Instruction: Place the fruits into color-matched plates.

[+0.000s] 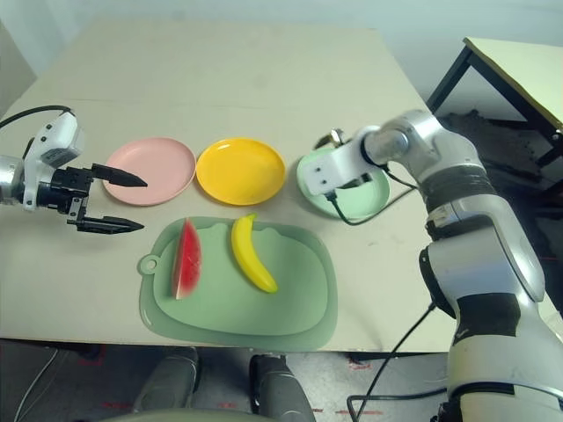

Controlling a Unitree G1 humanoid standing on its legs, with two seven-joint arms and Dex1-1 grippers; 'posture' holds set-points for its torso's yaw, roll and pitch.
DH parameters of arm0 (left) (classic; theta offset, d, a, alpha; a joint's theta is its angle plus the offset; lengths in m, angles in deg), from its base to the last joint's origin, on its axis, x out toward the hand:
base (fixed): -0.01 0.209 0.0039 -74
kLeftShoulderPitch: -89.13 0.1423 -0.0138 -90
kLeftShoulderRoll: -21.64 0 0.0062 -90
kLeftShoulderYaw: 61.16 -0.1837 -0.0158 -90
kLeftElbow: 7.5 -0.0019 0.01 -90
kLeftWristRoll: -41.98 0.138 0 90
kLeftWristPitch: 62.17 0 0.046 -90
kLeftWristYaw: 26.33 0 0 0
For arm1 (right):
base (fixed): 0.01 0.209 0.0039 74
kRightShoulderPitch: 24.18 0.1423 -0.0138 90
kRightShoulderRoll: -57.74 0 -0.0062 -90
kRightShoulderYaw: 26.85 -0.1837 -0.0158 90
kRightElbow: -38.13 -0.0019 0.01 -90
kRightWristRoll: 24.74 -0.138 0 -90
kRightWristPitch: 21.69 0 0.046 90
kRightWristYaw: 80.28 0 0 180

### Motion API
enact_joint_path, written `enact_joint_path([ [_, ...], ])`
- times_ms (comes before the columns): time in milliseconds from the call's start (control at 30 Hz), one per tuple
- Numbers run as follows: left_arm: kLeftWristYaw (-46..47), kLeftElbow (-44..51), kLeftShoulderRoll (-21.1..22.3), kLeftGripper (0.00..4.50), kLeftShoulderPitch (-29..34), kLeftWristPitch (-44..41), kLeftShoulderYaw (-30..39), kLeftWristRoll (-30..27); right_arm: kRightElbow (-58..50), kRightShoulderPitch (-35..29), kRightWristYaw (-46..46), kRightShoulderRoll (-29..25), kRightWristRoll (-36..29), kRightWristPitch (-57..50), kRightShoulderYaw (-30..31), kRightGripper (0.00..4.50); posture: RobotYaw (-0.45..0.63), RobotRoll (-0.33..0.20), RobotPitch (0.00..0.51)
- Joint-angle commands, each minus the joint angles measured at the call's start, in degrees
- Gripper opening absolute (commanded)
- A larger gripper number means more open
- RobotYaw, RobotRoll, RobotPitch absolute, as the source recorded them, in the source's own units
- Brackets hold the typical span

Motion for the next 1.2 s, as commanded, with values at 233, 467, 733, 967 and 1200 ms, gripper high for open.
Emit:
enact_joint_path([
  [233,-5.4,0.2,0.9,4.5,0.2,4.1,0.3,-1.5,-28.2,-14.8,-11.9,0.8,-7.9,-10.0,2.6,4.45,0.24,0.0,0.132],
  [467,-5.4,0.7,1.7,4.5,0.9,3.7,0.2,-1.7,-27.8,-13.1,-12.4,1.9,-6.5,-7.3,3.4,4.45,0.24,0.0,0.138],
  [733,-5.2,0.3,1.0,4.5,0.6,3.8,-0.1,-1.1,-25.8,-13.7,-11.8,5.4,-4.2,-5.8,5.9,4.45,0.25,0.0,0.141],
  [967,-5.0,0.3,0.4,4.5,0.7,3.9,-0.2,-0.9,-19.0,-13.2,-10.4,7.8,0.3,-4.3,8.0,4.45,0.26,0.0,0.147],
  [1200,-5.0,0.7,0.9,4.5,1.8,4.1,0.5,-1.1,-20.6,-16.1,-13.8,5.0,-1.2,-6.8,7.5,2.61,0.26,0.0,0.143],
])
